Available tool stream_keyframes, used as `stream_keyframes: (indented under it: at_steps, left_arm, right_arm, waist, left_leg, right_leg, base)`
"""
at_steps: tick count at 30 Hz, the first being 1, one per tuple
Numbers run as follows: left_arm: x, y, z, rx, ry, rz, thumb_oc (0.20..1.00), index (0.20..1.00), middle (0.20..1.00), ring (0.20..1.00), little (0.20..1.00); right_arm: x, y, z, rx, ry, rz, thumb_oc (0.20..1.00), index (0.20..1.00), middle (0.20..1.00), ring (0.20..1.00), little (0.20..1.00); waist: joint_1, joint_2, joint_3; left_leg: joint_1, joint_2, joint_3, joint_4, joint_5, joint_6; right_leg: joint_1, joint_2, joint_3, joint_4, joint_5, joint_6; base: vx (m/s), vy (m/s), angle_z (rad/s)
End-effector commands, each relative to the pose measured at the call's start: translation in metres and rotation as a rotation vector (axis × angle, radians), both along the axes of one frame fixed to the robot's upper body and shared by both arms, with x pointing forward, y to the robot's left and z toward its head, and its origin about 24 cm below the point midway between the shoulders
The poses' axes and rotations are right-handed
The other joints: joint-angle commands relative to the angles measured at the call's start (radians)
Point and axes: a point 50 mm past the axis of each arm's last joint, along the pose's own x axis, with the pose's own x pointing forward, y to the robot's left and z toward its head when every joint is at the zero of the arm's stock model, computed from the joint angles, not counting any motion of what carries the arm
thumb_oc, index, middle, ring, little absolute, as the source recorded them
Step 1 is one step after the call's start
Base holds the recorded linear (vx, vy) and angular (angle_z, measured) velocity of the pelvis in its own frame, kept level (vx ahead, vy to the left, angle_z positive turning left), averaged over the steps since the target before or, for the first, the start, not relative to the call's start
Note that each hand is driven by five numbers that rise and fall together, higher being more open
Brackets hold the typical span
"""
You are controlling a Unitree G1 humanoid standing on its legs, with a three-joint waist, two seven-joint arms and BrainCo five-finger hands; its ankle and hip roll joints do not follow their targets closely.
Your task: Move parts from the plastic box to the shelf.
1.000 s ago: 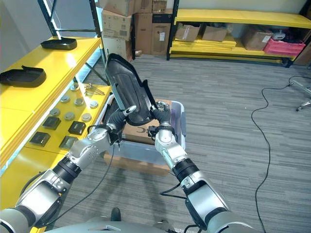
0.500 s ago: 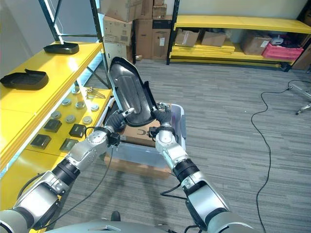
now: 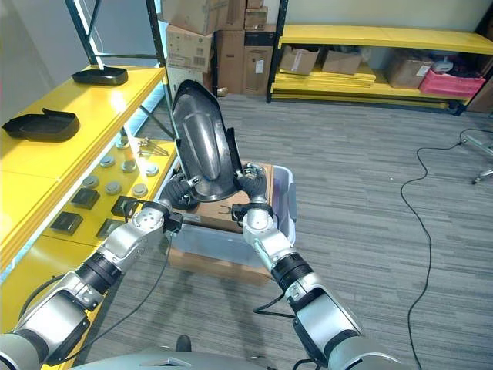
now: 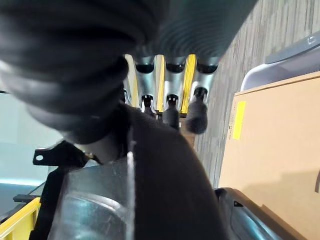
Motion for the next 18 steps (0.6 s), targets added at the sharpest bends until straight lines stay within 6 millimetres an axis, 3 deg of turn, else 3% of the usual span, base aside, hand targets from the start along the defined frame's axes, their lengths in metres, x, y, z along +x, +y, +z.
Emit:
stream_keyframes:
  at_steps: [1, 2, 3, 13, 16, 18]
  left_arm:
    - [-0.003, -0.059, 0.041, -0.136, -0.153, -0.182, 0.200, 0.200, 0.200, 0.200, 0.200]
    - [-0.004, -0.060, 0.041, -0.145, -0.154, -0.177, 0.200, 0.200, 0.200, 0.200, 0.200]
    - [-0.004, -0.060, 0.042, -0.157, -0.158, -0.170, 0.200, 0.200, 0.200, 0.200, 0.200]
    - [-0.003, -0.052, 0.059, -0.210, -0.270, -0.061, 0.200, 0.200, 0.200, 0.200, 0.200]
    - [0.000, -0.043, 0.067, -0.206, -0.334, 0.000, 0.200, 0.200, 0.200, 0.200, 0.200]
    - [0.004, -0.027, 0.073, -0.225, -0.388, 0.069, 0.200, 0.200, 0.200, 0.200, 0.200]
  right_arm:
    - [0.000, 0.057, 0.046, 0.063, -0.189, 0.186, 0.567, 0.567, 0.567, 0.567, 0.567]
    - [0.000, 0.057, 0.047, 0.057, -0.190, 0.184, 0.925, 0.925, 0.925, 0.925, 0.925]
    - [0.000, 0.058, 0.047, 0.057, -0.189, 0.181, 1.000, 1.000, 1.000, 1.000, 1.000]
    - [-0.004, 0.065, 0.050, 0.125, -0.161, 0.179, 1.000, 1.000, 1.000, 1.000, 1.000]
    - [-0.005, 0.063, 0.050, 0.169, -0.156, 0.182, 1.000, 1.000, 1.000, 1.000, 1.000]
    - [-0.006, 0.058, 0.045, 0.292, -0.106, 0.209, 1.000, 1.000, 1.000, 1.000, 1.000]
  waist:
    - [0.032, -0.010, -0.020]
    - [0.032, -0.010, -0.020]
    - [0.032, -0.011, -0.020]
    - [0.040, -0.015, -0.017]
    - [0.043, -0.017, -0.016]
    - [0.044, -0.018, -0.016]
  left_leg:
    - [0.028, 0.006, -0.030, 0.065, -0.137, -0.013]
    - [0.029, 0.007, -0.029, 0.064, -0.137, -0.013]
    - [0.029, 0.007, -0.029, 0.065, -0.137, -0.013]
    - [0.035, 0.005, -0.035, 0.057, -0.137, -0.014]
    - [0.035, 0.005, -0.038, 0.056, -0.135, -0.015]
    - [0.035, 0.005, -0.042, 0.054, -0.133, -0.017]
  right_leg:
    - [-0.053, -0.004, -0.045, 0.057, -0.046, 0.031]
    - [-0.053, -0.004, -0.045, 0.057, -0.046, 0.031]
    - [-0.052, -0.004, -0.045, 0.057, -0.046, 0.031]
    - [-0.046, -0.001, -0.050, 0.050, -0.045, 0.027]
    - [-0.046, 0.000, -0.052, 0.050, -0.045, 0.027]
    - [-0.045, 0.000, -0.053, 0.049, -0.045, 0.026]
  base:
    - [0.00, 0.000, 0.00]
    - [0.00, 0.000, 0.00]
    - [0.00, 0.000, 0.00]
    - [0.00, 0.000, 0.00]
    - [0.00, 0.000, 0.00]
    - [0.00, 0.000, 0.00]
